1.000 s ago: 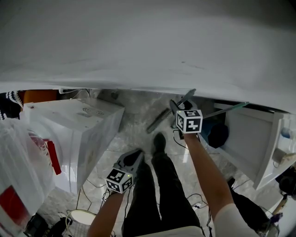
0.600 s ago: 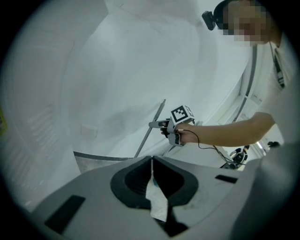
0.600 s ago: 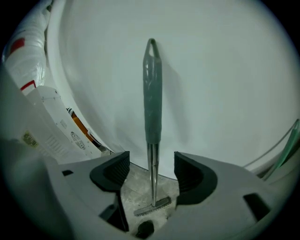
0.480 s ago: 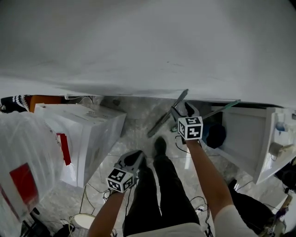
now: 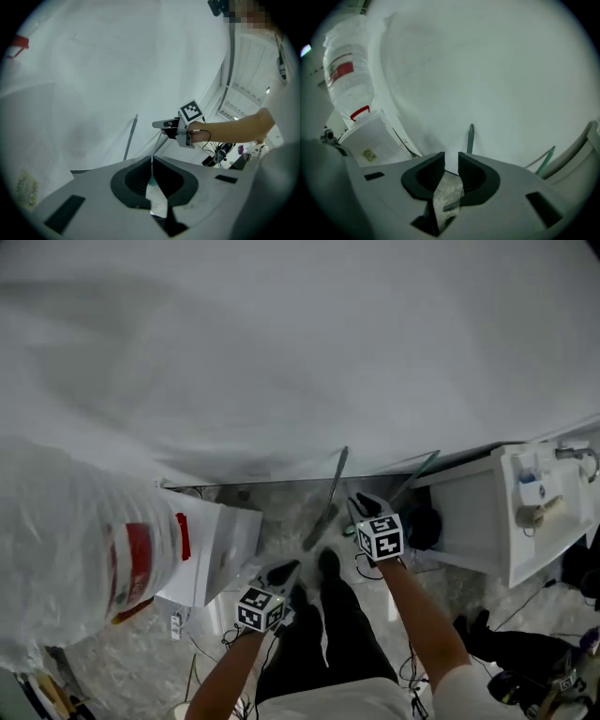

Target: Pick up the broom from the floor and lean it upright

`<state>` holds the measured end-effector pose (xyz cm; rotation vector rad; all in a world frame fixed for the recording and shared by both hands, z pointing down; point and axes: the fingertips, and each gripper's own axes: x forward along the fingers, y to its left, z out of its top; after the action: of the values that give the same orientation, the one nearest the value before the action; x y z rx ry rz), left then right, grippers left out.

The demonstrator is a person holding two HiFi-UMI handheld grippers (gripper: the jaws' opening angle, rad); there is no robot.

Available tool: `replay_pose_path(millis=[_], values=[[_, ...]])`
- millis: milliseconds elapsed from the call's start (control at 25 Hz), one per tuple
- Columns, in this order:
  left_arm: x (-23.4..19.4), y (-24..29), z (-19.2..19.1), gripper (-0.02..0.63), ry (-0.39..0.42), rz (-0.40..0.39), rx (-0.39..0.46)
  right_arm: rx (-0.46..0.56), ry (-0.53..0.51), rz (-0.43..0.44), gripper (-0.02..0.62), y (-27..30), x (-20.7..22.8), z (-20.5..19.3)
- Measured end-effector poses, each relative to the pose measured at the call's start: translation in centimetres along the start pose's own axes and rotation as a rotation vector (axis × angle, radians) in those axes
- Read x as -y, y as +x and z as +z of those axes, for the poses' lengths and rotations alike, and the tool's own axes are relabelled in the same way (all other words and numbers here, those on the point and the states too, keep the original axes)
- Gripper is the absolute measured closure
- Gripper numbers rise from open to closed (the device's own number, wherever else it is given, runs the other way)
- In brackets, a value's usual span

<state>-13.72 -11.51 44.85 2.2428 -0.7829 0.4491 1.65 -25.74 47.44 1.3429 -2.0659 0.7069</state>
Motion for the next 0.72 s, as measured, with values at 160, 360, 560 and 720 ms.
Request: replay_pose_path(millis=[160,360,560,720], values=[[3.6,-2.9,1.5,0.594,0.06,-0.045,-0.028,0.056,-0.025,-0.005,0.549,-6.9,-2.3,2.0],[8.5,-6.2,2.6,0.594,0.129,-0.071,-0.046,0.115,-0.073,0.008,0.597,-16.0,-5.4,3.5],[13.1,-9.1,5.3,0.594,0.148,-0.068,-0.01,0.154,-0.115,0.029,0.597,-24.0,-7.9,3.9],[16.5,-10.5,7.9,0.594,0.165,-0.055,0.042,0.23,-0.099,0.041,0.597,-29.6,-8.0,4.8]])
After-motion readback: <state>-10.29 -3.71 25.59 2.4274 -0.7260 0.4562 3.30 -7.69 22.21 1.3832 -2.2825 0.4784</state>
